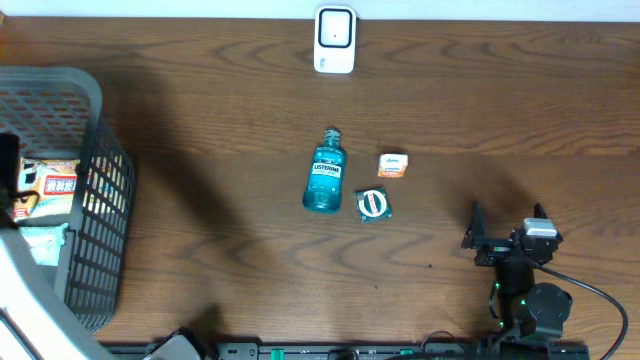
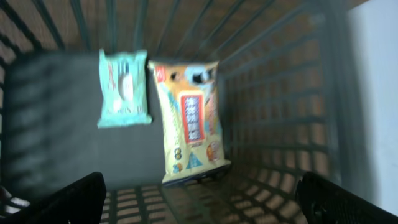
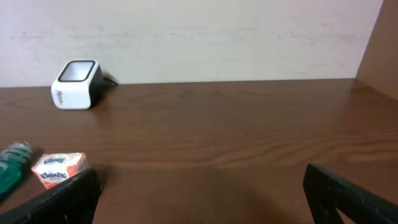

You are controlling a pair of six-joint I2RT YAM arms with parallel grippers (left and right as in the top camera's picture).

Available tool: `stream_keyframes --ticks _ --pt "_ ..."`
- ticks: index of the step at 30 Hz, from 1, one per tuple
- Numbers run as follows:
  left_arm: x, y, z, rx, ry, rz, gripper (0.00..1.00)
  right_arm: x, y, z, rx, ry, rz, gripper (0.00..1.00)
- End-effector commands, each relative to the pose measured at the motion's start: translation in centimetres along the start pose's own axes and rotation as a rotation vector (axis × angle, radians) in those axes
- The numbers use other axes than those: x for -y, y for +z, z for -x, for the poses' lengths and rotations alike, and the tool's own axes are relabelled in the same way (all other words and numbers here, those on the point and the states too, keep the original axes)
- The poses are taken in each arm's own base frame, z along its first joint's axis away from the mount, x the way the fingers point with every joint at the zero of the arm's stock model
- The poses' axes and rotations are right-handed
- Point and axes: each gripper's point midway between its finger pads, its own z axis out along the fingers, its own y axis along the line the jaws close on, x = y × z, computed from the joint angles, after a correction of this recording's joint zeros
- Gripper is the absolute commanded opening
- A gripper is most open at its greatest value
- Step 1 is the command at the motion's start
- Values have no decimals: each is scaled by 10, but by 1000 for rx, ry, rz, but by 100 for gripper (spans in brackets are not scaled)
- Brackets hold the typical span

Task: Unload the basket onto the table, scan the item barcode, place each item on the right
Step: 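Reach the left gripper into the basket and grasp a snack bag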

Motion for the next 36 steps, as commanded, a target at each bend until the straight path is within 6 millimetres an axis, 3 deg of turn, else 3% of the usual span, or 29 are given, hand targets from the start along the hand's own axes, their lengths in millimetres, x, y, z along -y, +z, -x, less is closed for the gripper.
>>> stream_keyframes --ticks 1,8,15,22,32,36 --pt "1 43 -12 -192 -90 6 98 0 0 0 0 7 -1 99" --pt "-8 126 -38 -393 -78 121 98 0 0 0 0 7 -1 99" --pt "-27 189 -68 -532 -78 235 98 0 0 0 0 7 -1 99" --pt "-38 224 -85 -580 -75 288 98 0 0 0 0 7 -1 99" --pt "-35 255 -121 -564 10 278 98 0 0 0 0 7 -1 99" --pt "-48 260 -132 -530 63 335 98 0 0 0 0 7 -1 99"
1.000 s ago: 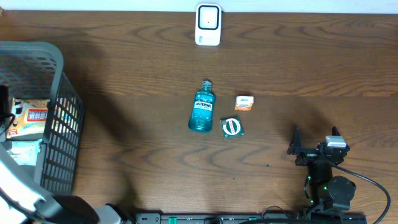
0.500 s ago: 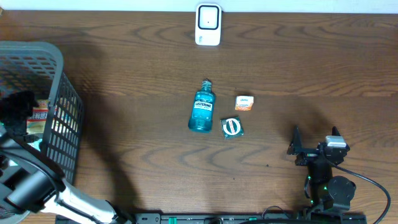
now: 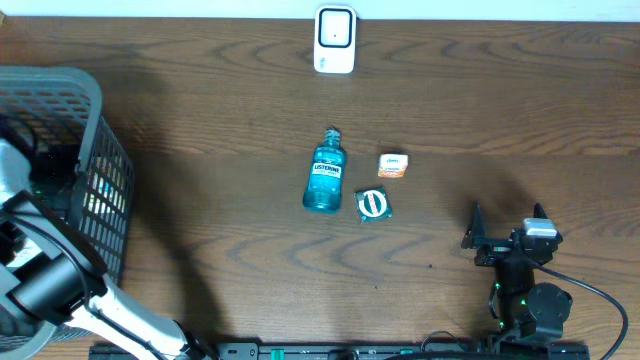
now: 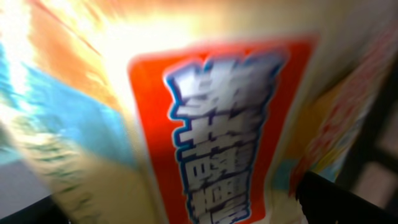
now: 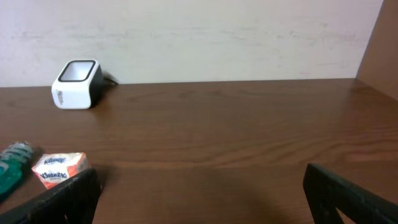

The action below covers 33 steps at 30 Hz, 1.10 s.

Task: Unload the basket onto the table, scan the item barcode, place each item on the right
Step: 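Reach the left gripper into the basket and grasp a snack bag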

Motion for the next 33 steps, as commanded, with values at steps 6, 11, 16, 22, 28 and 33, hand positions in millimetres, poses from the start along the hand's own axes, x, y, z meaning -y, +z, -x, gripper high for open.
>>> stream_keyframes --ticks 6,11,16,22,28,33 --pt "-37 21 -5 38 33 164 81 0 0 -1 -1 7 0 99" --pt "-44 15 -4 47 28 188 14 0 0 -1 -1 7 0 99" --pt "-37 -25 3 112 39 114 7 0 0 -1 -1 7 0 99" --pt "-25 -122 11 298 23 -87 7 0 0 -1 -1 7 0 99" --pt "-26 -244 -4 540 21 -355 8 0 0 -1 -1 7 0 99" --pt "-22 -331 -58 635 104 -661 7 0 0 -1 -1 7 0 99"
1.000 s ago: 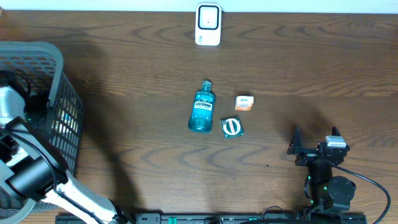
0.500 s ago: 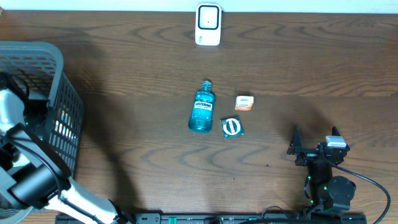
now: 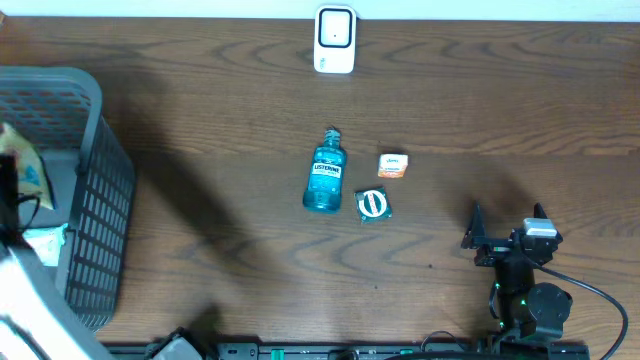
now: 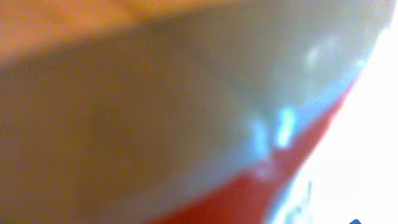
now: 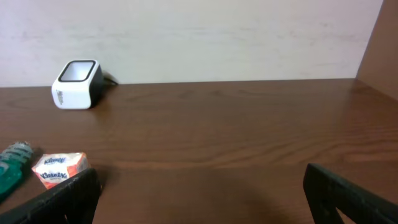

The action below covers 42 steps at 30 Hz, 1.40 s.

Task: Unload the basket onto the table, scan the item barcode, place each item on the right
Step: 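Reach the left gripper into the basket and grasp a snack bag, then carry the snack bag toward the scanner and lower it left of the bottle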

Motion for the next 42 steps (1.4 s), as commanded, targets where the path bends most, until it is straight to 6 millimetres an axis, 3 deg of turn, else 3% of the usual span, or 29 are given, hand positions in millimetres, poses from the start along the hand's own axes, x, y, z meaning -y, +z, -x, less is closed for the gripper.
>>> stream_keyframes --ticks 1,5,8,12,15,20,24,27,31,36,42 --pt "43 -61 -10 8 39 -254 7 0 0 -1 -1 7 0 99" --pt "79 -118 -45 -69 124 -506 7 0 0 -1 -1 7 0 99" --pt "97 -146 -74 -149 195 -635 7 0 0 -1 -1 7 0 99" --pt "121 -167 -122 -295 315 -765 7 0 0 -1 -1 7 0 99" --pt "136 -167 -161 -368 450 -804 8 0 0 -1 -1 7 0 99" --pt "134 -132 -235 -425 778 -694 7 0 0 -1 -1 7 0 99" --pt "111 -85 -287 -453 1040 -495 7 0 0 -1 -1 7 0 99" --pt "86 -42 -307 -439 1169 -274 7 0 0 -1 -1 7 0 99" --pt "56 -3 -343 -541 1262 -111 7 0 0 -1 -1 7 0 99" --pt "32 28 -390 -676 1296 -27 7 0 0 -1 -1 7 0 99" --pt "5 59 -426 -730 1351 59 7 0 0 -1 -1 7 0 99"
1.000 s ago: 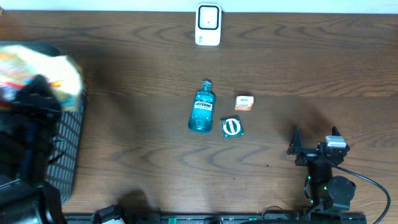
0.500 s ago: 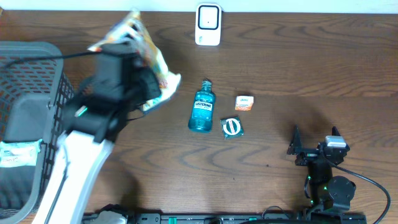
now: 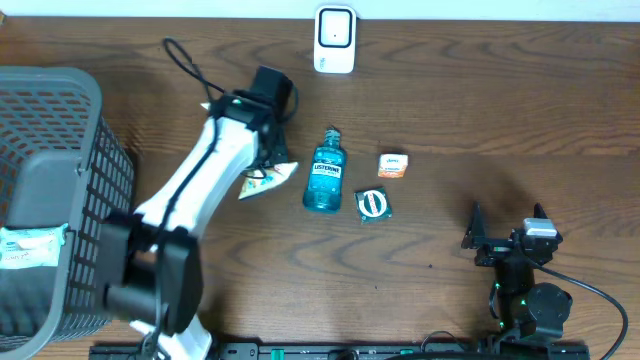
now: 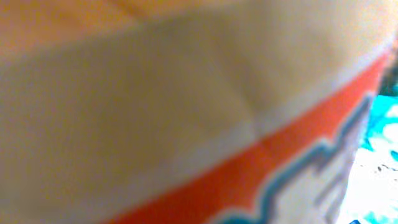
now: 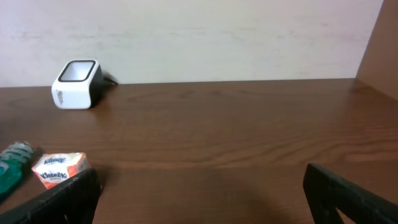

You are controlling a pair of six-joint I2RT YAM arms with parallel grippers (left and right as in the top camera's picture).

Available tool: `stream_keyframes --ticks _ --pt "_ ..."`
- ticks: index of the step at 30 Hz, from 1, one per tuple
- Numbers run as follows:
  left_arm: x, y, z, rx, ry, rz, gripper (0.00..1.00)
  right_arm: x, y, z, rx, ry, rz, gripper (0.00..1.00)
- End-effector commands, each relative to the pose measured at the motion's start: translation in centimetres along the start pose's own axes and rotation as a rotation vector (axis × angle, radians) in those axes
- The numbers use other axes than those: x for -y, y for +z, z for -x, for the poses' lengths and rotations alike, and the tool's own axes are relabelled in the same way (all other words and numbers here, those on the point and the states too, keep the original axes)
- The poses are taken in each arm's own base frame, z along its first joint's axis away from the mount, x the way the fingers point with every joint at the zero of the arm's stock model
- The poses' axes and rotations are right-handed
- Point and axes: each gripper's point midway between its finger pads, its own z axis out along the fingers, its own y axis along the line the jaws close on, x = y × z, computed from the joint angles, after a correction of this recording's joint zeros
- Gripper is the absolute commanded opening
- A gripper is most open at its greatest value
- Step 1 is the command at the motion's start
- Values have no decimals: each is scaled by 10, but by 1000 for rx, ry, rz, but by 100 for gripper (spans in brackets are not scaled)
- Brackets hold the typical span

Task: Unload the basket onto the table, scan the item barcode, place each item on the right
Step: 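Carry the snack bag toward the scanner and lower it left of the bottle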

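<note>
My left gripper [image 3: 266, 158] is shut on the yellow-orange snack bag [image 3: 266, 180], which hangs just left of the blue mouthwash bottle [image 3: 324, 176]. The bag [image 4: 186, 112] fills the left wrist view as a blur and hides the fingers. The white barcode scanner [image 3: 335, 40] stands at the table's far edge, beyond the bag and to its right; it also shows as the scanner [image 5: 77, 83] in the right wrist view. My right gripper [image 3: 507, 224] rests open near the front right, with nothing between its fingers [image 5: 59, 199].
A grey mesh basket [image 3: 95, 190] stands at the left edge with a teal packet [image 3: 28, 248] inside. A small tissue pack [image 3: 393, 165] and a round green item [image 3: 372, 204] lie right of the bottle. A wall runs behind the scanner.
My left arm has moved from over the basket at the far left to the middle of the table, with the snack bag in its grip. The right arm has not moved.
My left gripper hung open above the basket with the snack bag and teal packet lying below. Then it was down in the basket, close on the bag. Then it held the bag at the basket, and now beside the bottle near the scanner.
</note>
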Motion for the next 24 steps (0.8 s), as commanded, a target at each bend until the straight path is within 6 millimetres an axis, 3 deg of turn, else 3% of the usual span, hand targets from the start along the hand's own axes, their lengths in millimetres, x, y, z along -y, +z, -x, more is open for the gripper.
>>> stream_keyframes --ticks 1,5,6,8,11,13,16,19,20,21,24 --pt "5 20 -4 -34 19 18 7 0 0 -1 -1 7 -1 99" --pt "15 35 -13 -81 25 2 8 0 0 -1 -1 7 -1 99" --pt "18 34 -15 -86 30 -3 15 0 0 -1 -1 7 -1 99" --pt "21 28 -16 -74 46 -8 48 0 0 -1 -1 7 -1 99" --pt "19 7 -12 -22 62 14 85 0 0 -1 -1 7 -1 99" --pt "17 -13 -7 23 61 7 86 0 0 -1 -1 7 -1 99" --pt "17 -47 4 118 42 -47 82 0 0 -1 -1 7 -1 99" --pt "9 -75 23 238 -11 -58 26 0 0 -1 -1 7 -1 99" --pt "3 -81 28 272 -40 -45 15 0 0 -1 -1 7 -1 99" --pt "-3 -83 33 299 -74 -25 8 0 0 -1 -1 7 -1 99" --pt "-18 -78 43 318 -160 9 8 0 0 -1 -1 7 -1 99"
